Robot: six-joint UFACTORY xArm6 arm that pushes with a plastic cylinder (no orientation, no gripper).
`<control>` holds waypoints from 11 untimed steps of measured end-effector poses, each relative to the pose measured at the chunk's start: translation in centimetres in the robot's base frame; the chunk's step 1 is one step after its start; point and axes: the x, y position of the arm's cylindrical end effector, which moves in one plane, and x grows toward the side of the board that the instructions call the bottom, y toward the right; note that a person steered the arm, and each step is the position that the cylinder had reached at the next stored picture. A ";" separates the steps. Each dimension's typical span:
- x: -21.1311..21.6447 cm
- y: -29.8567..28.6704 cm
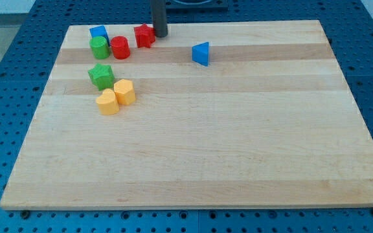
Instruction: Point your arm towards the blue triangle
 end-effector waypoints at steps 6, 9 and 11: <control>0.7 11.7; 6.4 14.9; 7.7 7.9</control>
